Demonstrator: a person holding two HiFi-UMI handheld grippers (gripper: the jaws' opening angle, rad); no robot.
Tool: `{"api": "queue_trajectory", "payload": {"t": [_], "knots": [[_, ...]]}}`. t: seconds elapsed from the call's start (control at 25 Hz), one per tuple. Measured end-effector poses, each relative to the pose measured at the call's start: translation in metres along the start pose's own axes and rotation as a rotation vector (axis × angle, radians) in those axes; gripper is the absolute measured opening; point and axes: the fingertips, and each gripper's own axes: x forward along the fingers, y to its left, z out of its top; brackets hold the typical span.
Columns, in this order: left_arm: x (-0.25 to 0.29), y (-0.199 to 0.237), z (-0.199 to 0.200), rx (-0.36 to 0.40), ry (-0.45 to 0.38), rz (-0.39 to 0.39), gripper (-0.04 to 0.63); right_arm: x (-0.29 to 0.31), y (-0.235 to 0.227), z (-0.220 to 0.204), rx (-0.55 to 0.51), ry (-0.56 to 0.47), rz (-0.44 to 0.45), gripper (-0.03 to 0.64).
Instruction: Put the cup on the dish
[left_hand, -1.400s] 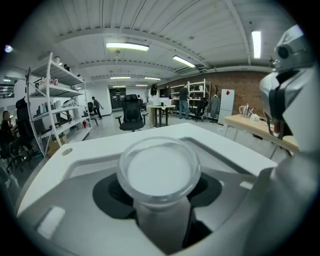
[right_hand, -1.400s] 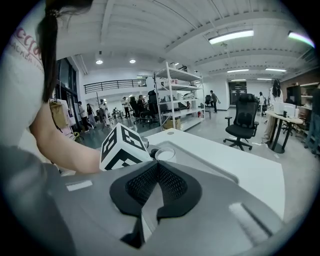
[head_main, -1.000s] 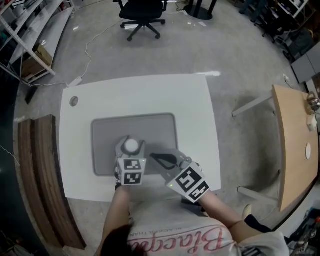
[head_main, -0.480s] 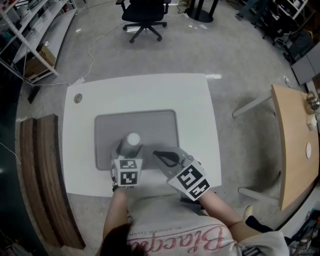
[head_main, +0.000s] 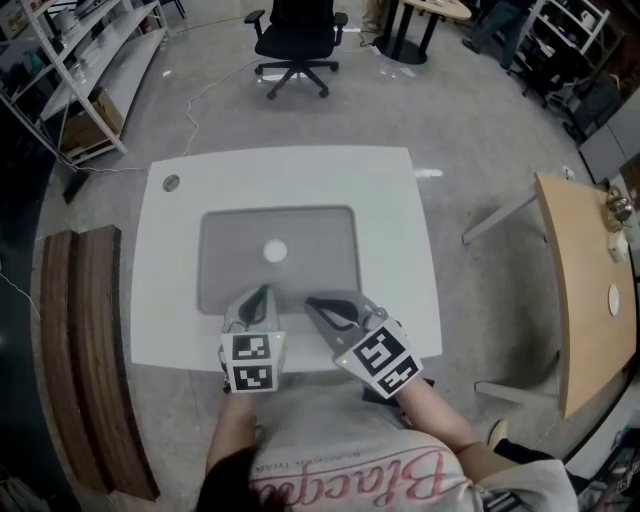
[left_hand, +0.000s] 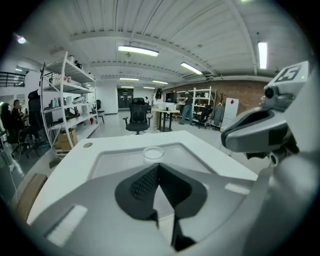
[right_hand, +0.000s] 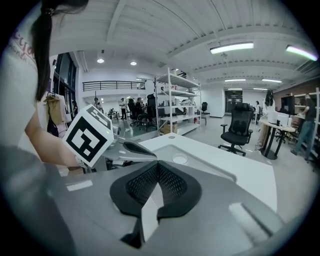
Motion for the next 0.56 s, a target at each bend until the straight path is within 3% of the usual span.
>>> {"api": "queue_trajectory", "payload": {"t": [0.24,0.56], "knots": [[-0.033,-0.014,0.020,-0.029,-0.089,-0.068,-0.002,-0.010,0.007,0.006,-0.008,-0.038,-0.036,0.000],[-0.057,-0.024,0.032,-0.013,-0.132,-0.113,-0.002,-0.011,0.028,0.014,-0.032,-0.070,-0.041,0.000]]}}
